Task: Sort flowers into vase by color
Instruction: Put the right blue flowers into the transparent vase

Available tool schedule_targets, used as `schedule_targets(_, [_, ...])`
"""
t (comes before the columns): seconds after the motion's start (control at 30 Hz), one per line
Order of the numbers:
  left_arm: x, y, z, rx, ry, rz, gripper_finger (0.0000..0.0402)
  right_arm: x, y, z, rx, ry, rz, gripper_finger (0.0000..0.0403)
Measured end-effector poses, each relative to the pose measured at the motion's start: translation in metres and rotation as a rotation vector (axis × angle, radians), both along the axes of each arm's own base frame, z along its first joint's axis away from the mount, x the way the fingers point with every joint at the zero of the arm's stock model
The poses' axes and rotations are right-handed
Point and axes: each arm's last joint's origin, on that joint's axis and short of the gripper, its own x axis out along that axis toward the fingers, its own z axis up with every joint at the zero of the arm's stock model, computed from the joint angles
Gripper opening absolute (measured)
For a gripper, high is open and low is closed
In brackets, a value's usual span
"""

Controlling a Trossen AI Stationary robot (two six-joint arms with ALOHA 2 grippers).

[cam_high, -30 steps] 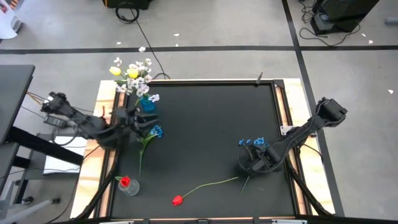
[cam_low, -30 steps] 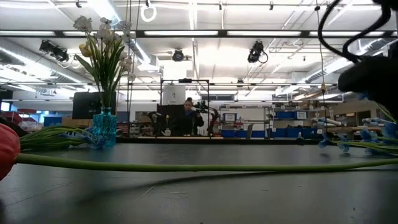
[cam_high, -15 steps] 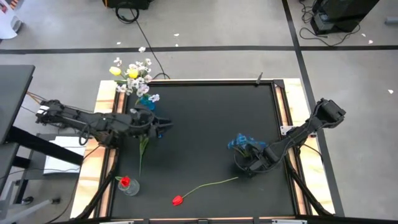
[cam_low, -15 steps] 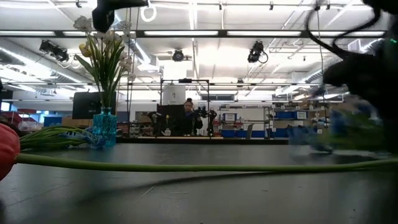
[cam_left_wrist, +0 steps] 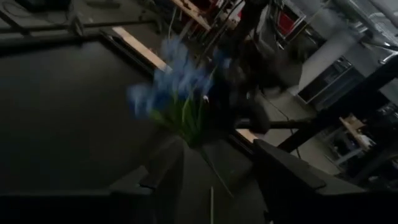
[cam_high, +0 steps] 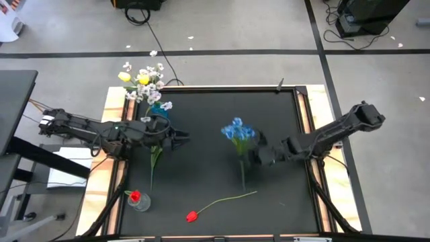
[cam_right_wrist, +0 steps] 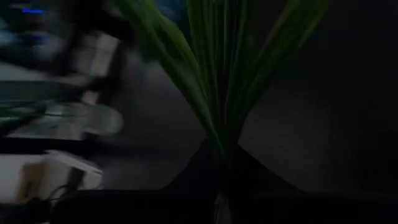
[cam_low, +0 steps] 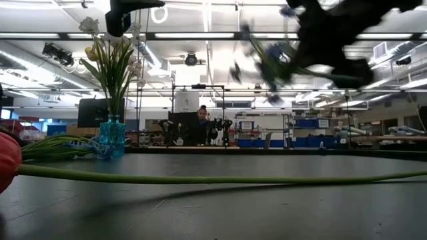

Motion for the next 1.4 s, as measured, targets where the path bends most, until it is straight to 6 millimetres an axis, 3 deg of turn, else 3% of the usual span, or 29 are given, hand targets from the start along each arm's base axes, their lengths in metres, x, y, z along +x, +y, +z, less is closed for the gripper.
schedule_targets(0.17, [0.014,-0.003,-0.011,-0.042,0.041,-0.004,0.0242,0.021,-0.028,0.027,-0.227,-0.273,0.130,0.0019])
schedule_targets(0.37, [0.034,-0.004,-0.009,0.006,-0.068,-0.001,0.0251,0.041,-0.058,0.039,-0.390,-0.509,0.251,0.0018])
schedule_targets(0.5, [0.046,0.002,-0.012,0.019,-0.102,0.031,0.0250,0.054,-0.070,0.048,-0.413,-0.528,0.356,0.0018])
schedule_targets(0.73, [0.058,0.008,-0.020,0.016,-0.103,0.064,0.0250,0.081,-0.068,0.073,-0.545,-0.509,0.528,0.0018])
schedule_targets(0.97, [0.060,0.006,-0.012,0.087,-0.190,-0.013,0.0250,0.101,-0.070,0.078,-0.581,-0.463,0.590,0.0018])
schedule_targets(1.13, [0.060,0.006,-0.012,0.103,-0.189,-0.019,0.0247,0.103,-0.074,0.081,-0.593,-0.480,0.602,0.0018])
schedule_targets(1.27, [0.060,0.010,-0.012,0.112,-0.184,0.010,0.0220,0.102,-0.077,0.081,-0.590,-0.486,0.613,0.0019])
schedule_targets(1.4, [0.060,0.014,-0.011,0.146,-0.195,0.028,0.0164,0.102,-0.079,0.080,-0.588,-0.473,0.624,0.0020])
